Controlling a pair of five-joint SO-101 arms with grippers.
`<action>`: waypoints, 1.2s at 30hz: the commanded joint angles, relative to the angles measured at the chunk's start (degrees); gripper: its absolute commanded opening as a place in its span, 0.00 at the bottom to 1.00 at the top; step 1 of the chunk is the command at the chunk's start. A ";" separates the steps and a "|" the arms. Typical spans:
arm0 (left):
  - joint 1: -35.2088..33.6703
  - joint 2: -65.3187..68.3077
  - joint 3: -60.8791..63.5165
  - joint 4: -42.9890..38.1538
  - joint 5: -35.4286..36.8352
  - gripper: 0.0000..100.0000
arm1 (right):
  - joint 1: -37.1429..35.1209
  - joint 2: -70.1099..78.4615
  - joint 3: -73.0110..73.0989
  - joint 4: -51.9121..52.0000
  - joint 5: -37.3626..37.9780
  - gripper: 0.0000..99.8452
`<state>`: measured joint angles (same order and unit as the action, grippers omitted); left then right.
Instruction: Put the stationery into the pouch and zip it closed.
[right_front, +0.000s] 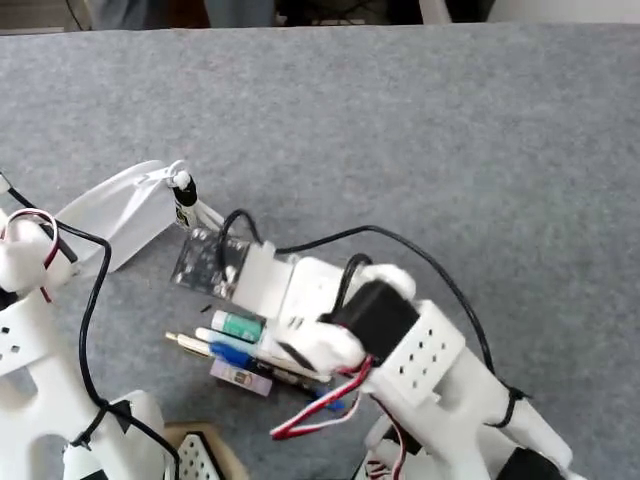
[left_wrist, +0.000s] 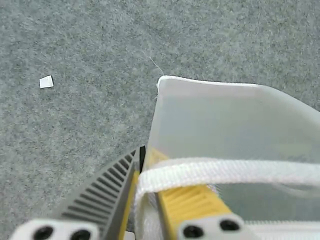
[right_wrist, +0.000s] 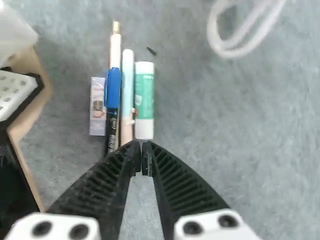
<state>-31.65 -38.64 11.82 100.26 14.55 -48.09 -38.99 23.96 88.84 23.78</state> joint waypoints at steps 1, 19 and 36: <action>-0.04 0.88 -0.84 -0.44 0.09 0.03 | 0.97 1.36 1.54 0.35 0.26 0.04; -0.48 0.88 -0.92 -0.79 0.44 0.03 | -7.38 22.11 13.76 -21.80 -0.18 0.17; -0.48 0.88 -0.92 -0.79 0.44 0.03 | -10.11 46.11 -2.07 -24.00 -4.75 0.17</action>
<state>-31.65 -38.64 11.82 100.26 14.55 -57.23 7.16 24.40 65.19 19.74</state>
